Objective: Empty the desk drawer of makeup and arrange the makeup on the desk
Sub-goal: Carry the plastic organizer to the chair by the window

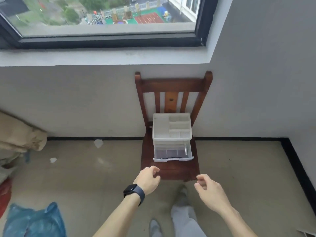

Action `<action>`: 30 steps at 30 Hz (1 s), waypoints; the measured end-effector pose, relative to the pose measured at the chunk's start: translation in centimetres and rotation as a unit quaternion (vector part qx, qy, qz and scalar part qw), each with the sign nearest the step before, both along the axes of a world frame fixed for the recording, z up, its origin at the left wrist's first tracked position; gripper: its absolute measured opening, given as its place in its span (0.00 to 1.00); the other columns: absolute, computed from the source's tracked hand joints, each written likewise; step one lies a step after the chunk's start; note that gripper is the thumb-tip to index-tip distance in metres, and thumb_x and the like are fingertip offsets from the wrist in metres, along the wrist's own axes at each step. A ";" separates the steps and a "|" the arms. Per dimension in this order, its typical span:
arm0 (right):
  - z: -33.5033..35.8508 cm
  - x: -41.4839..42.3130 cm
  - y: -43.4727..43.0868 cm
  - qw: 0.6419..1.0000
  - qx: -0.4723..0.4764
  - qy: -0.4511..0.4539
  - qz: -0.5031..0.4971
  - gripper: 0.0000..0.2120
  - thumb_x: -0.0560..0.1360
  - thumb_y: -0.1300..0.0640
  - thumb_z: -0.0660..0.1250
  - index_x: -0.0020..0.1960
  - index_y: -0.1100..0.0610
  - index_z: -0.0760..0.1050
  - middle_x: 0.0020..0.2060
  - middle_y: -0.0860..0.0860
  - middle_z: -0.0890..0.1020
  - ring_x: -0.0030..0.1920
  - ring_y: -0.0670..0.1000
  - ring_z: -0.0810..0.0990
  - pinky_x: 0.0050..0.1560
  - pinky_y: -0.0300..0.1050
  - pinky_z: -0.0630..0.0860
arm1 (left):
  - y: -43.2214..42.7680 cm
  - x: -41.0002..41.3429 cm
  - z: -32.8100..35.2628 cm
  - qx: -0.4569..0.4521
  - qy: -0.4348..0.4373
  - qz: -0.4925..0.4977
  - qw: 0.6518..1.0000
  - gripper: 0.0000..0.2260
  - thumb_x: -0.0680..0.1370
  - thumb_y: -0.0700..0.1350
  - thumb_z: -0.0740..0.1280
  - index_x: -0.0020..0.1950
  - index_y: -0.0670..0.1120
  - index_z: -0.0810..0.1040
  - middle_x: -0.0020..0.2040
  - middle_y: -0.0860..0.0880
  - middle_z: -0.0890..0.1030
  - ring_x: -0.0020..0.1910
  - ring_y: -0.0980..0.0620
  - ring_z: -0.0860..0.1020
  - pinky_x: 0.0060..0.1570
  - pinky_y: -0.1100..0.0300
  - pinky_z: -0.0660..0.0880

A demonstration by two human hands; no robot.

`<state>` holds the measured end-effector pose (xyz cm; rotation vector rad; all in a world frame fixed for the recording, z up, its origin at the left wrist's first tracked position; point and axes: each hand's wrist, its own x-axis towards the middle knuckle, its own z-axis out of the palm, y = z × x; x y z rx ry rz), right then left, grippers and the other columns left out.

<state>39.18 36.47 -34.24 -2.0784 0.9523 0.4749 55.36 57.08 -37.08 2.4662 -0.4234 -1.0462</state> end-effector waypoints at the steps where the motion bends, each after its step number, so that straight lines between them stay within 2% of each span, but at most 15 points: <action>1: -1.0 1.2 -0.9 1.000 0.002 0.013 -0.002 0.13 0.80 0.48 0.64 0.64 0.45 0.74 0.53 0.37 0.81 0.50 0.42 0.81 0.58 0.46 0.77 | -0.9 0.7 -0.9 0.007 0.003 0.001 1.000 0.16 0.78 0.51 0.64 0.65 0.54 0.76 0.61 0.51 0.79 0.60 0.52 0.77 0.62 0.60 0.71; 5: -5.3 5.9 -3.8 0.999 0.003 0.046 -0.001 0.15 0.81 0.48 0.64 0.67 0.47 0.73 0.59 0.41 0.82 0.55 0.48 0.80 0.59 0.45 0.75 | -4.4 3.0 -4.1 0.033 0.002 -0.012 0.999 0.17 0.79 0.51 0.63 0.67 0.53 0.74 0.65 0.50 0.76 0.63 0.52 0.76 0.63 0.58 0.72; 8: -8.6 10.1 -5.6 0.999 -0.012 0.048 0.015 0.17 0.81 0.48 0.63 0.69 0.48 0.72 0.61 0.42 0.81 0.59 0.51 0.80 0.58 0.46 0.75 | -6.6 4.7 -6.9 0.047 -0.030 -0.045 0.997 0.19 0.80 0.53 0.62 0.70 0.54 0.70 0.70 0.53 0.70 0.68 0.52 0.70 0.62 0.55 0.73; 12: -12.7 15.1 -7.5 0.994 -0.065 0.074 0.051 0.18 0.82 0.47 0.60 0.70 0.48 0.71 0.63 0.45 0.82 0.61 0.58 0.80 0.56 0.50 0.75 | -9.2 6.4 -10.8 0.081 -0.086 -0.184 0.976 0.25 0.80 0.50 0.63 0.76 0.48 0.63 0.76 0.46 0.63 0.76 0.46 0.61 0.72 0.53 0.63; 15: -15.8 17.7 -8.3 0.984 -0.104 0.101 0.105 0.16 0.83 0.48 0.58 0.67 0.54 0.72 0.58 0.56 0.83 0.57 0.63 0.81 0.47 0.51 0.72 | -10.7 7.3 -13.5 0.105 -0.117 -0.251 0.955 0.25 0.79 0.44 0.64 0.75 0.45 0.63 0.74 0.43 0.66 0.73 0.43 0.64 0.72 0.52 0.63; 18: -18.3 19.2 -8.3 0.971 -0.130 0.139 0.146 0.15 0.84 0.49 0.57 0.61 0.59 0.72 0.52 0.60 0.83 0.53 0.64 0.81 0.42 0.49 0.70 | -11.5 8.4 -16.2 0.130 -0.122 -0.300 0.937 0.23 0.77 0.43 0.65 0.72 0.45 0.65 0.68 0.43 0.71 0.65 0.42 0.71 0.63 0.51 0.69; 23: -20.9 20.8 -7.4 0.958 -0.171 0.182 0.138 0.18 0.83 0.50 0.61 0.64 0.63 0.70 0.53 0.61 0.83 0.55 0.64 0.81 0.42 0.50 0.69 | -11.9 9.2 -19.2 0.143 -0.101 -0.342 0.923 0.26 0.76 0.40 0.67 0.72 0.43 0.63 0.68 0.41 0.71 0.63 0.40 0.72 0.56 0.49 0.72; 27: -22.0 21.3 -6.9 0.951 -0.175 0.213 0.143 0.16 0.81 0.54 0.64 0.63 0.64 0.70 0.55 0.60 0.83 0.57 0.64 0.81 0.44 0.50 0.70 | -12.4 9.6 -19.9 0.139 -0.103 -0.326 0.929 0.23 0.73 0.38 0.67 0.68 0.42 0.67 0.64 0.41 0.72 0.62 0.41 0.72 0.57 0.49 0.71; 30: -22.4 21.6 -6.7 0.949 -0.173 0.226 0.135 0.17 0.80 0.55 0.65 0.65 0.63 0.69 0.56 0.59 0.82 0.58 0.63 0.81 0.45 0.50 0.70 | -12.5 9.8 -20.1 0.139 -0.087 -0.326 0.931 0.21 0.75 0.40 0.66 0.67 0.41 0.68 0.66 0.41 0.70 0.61 0.40 0.71 0.57 0.48 0.72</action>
